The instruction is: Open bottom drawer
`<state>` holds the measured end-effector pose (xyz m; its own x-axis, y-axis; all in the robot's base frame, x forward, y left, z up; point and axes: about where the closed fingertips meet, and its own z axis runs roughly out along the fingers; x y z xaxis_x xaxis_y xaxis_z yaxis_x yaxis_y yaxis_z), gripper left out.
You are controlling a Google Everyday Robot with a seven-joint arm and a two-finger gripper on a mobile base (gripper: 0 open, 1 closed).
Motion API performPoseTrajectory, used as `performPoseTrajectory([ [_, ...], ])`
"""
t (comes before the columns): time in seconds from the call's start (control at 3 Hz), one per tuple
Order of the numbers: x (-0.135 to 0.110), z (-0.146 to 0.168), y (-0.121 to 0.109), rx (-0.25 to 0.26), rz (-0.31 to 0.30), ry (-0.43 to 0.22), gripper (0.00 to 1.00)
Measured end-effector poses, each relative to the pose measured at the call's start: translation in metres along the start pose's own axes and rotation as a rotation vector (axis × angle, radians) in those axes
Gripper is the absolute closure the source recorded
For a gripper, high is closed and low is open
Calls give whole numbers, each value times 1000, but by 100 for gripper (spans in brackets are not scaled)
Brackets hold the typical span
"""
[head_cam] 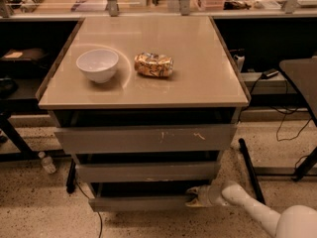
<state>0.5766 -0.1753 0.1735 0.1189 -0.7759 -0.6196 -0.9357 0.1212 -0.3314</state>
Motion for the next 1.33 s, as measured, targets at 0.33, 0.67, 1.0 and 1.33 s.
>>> performPoseTrajectory([
  [0.33,-1,1,0,0,0,0,95],
  [0.67,-1,1,0,0,0,0,71],
  [1.0,1,0,8,-22,-1,-21,47],
  [1.33,0,-2,30,-53,5,-52,23],
])
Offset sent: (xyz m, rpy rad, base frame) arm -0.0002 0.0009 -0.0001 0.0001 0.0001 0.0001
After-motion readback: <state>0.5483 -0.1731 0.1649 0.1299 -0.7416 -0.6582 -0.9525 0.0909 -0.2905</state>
